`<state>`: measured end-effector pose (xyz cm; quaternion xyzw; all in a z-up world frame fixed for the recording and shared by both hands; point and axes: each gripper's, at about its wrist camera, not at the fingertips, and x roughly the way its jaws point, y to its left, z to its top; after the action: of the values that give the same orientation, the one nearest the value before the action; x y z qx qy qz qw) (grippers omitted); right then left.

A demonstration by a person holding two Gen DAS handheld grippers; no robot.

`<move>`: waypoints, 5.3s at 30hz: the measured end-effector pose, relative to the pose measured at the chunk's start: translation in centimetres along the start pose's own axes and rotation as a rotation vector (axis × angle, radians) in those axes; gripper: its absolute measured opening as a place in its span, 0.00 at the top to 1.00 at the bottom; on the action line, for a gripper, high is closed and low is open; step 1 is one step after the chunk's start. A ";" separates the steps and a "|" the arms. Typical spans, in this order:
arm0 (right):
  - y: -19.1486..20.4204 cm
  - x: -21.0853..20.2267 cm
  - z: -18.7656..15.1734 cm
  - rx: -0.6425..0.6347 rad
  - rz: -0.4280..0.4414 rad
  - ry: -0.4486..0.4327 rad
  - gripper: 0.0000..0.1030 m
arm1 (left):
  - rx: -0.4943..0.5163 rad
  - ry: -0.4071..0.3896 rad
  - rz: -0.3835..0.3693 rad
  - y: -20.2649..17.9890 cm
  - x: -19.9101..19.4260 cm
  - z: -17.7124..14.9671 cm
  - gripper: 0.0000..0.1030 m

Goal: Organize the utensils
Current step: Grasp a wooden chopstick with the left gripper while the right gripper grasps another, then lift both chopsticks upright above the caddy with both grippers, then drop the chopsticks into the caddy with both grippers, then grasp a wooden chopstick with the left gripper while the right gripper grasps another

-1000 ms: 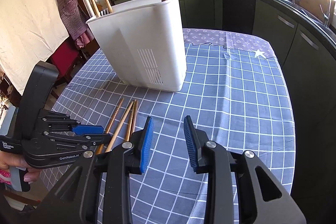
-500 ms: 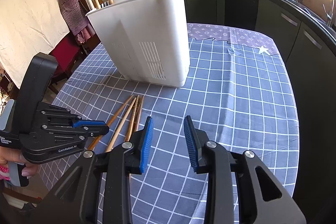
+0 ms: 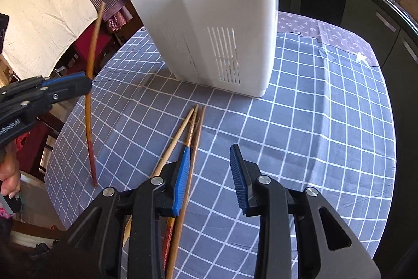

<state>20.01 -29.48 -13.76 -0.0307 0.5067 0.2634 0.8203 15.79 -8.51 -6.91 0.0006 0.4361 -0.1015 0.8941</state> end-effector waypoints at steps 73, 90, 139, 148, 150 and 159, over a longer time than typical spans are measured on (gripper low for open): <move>2.2 -13.6 -1.9 -0.006 -0.092 -0.404 0.94 | 0.064 -0.249 -0.068 -0.8 -3.7 -0.5 0.94; 2.1 -13.8 -2.1 -0.005 -0.082 -0.401 0.94 | 0.089 -0.568 -0.090 -4.1 -10.5 11.3 0.94; 1.8 -15.0 13.7 0.029 -0.119 -0.550 0.87 | 0.088 -0.084 0.032 -0.1 -1.2 1.3 0.67; 3.8 -18.0 5.5 -0.061 -0.111 -0.567 0.87 | 0.080 0.092 0.000 -2.1 3.3 -0.1 0.66; 3.4 -16.8 3.4 -0.054 -0.119 -0.512 0.86 | 0.069 0.138 -0.014 -2.8 4.7 -0.7 0.66; -2.0 -10.2 -3.1 0.086 -0.110 -0.316 0.85 | 0.029 0.309 0.010 -4.5 9.4 -2.5 0.66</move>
<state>14.86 -36.22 -7.01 0.0187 0.3798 0.1977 0.9035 18.65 -14.42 -15.42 0.0313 0.5669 -0.1019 0.8168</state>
